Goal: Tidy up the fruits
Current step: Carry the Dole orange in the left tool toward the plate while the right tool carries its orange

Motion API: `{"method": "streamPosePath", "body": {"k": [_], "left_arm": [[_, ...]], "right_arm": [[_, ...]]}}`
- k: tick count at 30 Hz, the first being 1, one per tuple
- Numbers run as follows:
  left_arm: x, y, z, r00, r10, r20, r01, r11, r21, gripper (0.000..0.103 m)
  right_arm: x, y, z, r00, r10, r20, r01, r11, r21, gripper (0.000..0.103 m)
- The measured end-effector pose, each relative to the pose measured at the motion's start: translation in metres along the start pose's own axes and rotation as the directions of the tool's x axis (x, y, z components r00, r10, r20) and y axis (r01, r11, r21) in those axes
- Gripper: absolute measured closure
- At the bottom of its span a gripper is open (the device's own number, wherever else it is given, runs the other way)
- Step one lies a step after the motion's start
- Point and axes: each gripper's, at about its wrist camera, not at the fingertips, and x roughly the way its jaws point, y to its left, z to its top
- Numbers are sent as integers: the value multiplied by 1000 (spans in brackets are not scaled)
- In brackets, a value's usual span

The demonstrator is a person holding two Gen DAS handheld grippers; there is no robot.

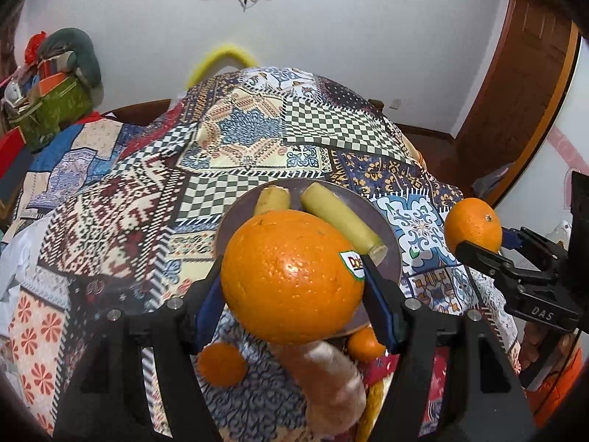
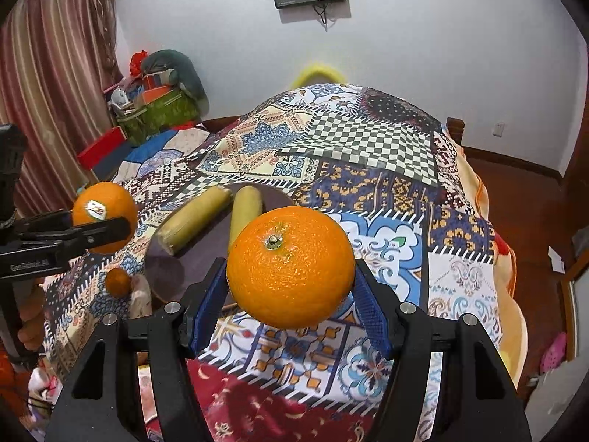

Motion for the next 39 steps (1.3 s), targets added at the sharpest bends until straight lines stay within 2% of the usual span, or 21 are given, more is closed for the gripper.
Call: {"method": "streamPosePath", "body": {"k": [18,25,30,32,39], "left_arm": [[72,-12,32,995,-30,-94,34,999,35,36],[91,-11,36,991,-33,-126,34,999,13,36],[94,-14,37,992,-12,-125,17,999,43,33],[95,-14,38,990,-33,-134,39,998,39,31],[84,-8,42,993,-45,-108,47,999,10,31]], "right_arm": [[32,-8,7,1000,13,-26,-13,1000,-6,40],[36,-9,8,999,20,-28,-20,1000,-9,40],[38,-8,11,999,22,-24,-22,1000,-10,40],[40,-7,12,999,24,-27,-24,1000,-11,40],[39,7,9,999,38,-38,-40,998,-40,40]]}}
